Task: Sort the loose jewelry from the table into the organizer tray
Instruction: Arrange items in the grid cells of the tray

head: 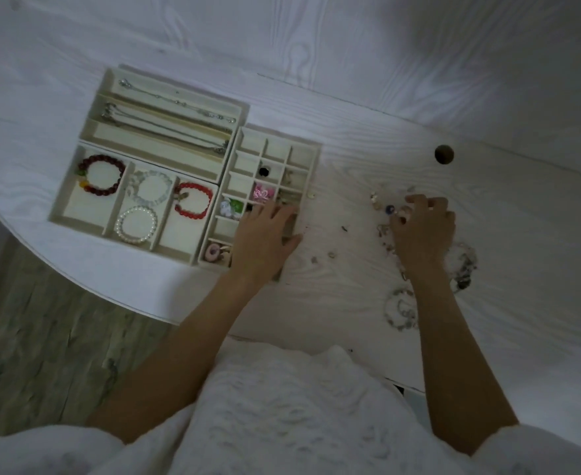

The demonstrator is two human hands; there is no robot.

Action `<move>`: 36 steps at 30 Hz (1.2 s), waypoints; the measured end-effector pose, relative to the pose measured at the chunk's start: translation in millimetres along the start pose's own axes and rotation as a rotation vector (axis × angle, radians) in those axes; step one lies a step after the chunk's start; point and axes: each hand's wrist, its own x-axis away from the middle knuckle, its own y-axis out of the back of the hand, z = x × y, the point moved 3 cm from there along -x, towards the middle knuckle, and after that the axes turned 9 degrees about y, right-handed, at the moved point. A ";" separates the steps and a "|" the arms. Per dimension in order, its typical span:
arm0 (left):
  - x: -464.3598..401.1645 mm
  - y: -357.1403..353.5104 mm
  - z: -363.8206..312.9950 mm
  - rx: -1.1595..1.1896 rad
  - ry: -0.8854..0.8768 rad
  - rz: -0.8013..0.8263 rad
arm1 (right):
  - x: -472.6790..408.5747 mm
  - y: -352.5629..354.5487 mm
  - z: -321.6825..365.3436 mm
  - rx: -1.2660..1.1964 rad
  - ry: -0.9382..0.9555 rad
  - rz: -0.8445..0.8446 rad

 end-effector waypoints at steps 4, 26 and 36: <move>3.7 -5.5 -2.0 0.006 -0.018 0.010 | 3.3 -7.2 -9.7 -0.118 -0.110 0.126; 3.3 -4.4 -4.1 -0.022 -0.019 0.000 | -16.4 -13.2 22.4 -0.033 0.277 -0.047; 4.9 -4.7 -4.8 -0.039 -0.016 -0.004 | -8.7 -6.0 27.2 -0.320 0.284 -0.086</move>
